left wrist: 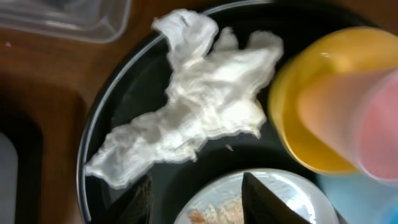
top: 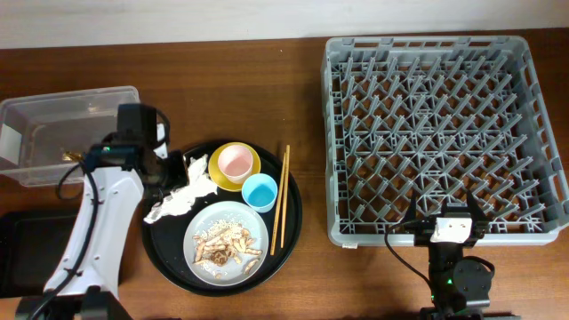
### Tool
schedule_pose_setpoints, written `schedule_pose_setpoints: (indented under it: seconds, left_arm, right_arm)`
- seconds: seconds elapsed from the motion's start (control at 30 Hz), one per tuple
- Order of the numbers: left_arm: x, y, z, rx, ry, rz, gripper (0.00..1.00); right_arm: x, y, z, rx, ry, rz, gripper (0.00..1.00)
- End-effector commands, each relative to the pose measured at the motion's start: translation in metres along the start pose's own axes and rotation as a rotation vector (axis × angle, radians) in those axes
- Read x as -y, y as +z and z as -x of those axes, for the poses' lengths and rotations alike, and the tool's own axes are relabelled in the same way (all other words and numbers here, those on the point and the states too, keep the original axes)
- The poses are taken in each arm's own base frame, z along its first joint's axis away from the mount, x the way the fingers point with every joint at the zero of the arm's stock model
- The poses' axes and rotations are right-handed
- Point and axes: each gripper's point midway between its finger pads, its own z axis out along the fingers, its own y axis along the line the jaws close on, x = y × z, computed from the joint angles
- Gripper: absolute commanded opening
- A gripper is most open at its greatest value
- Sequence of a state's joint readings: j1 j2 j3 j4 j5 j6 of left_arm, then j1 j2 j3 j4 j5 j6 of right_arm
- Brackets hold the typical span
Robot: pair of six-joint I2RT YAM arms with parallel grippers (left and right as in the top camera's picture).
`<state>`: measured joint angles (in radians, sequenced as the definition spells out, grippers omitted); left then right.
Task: Sort waste into correct bins and load items into the dishwasher rack
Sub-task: 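Grasp the crumpled white tissue with the left gripper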
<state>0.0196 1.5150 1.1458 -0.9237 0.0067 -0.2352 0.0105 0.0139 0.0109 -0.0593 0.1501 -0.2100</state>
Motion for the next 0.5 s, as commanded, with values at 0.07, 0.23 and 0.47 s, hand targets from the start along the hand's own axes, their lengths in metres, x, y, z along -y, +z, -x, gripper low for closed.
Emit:
schedule_pose_setpoints:
  seconds: [0.07, 0.23, 0.47]
  left_arm:
    - [-0.01, 0.045, -0.007, 0.01, -0.014, 0.054, 0.45]
    - [-0.007, 0.086, 0.0, -0.011, -0.011, 0.05, 0.45]
    - [0.002, 0.122, -0.011, -0.087, 0.011, 0.001, 0.4]
  right_arm:
    - [0.003, 0.0, -0.004, -0.01, 0.001, -0.02, 0.99]
    - [0.003, 0.0, -0.004, -0.01, 0.001, -0.02, 0.98]
    - [0.003, 0.0, -0.004, -0.01, 0.001, -0.02, 0.99]
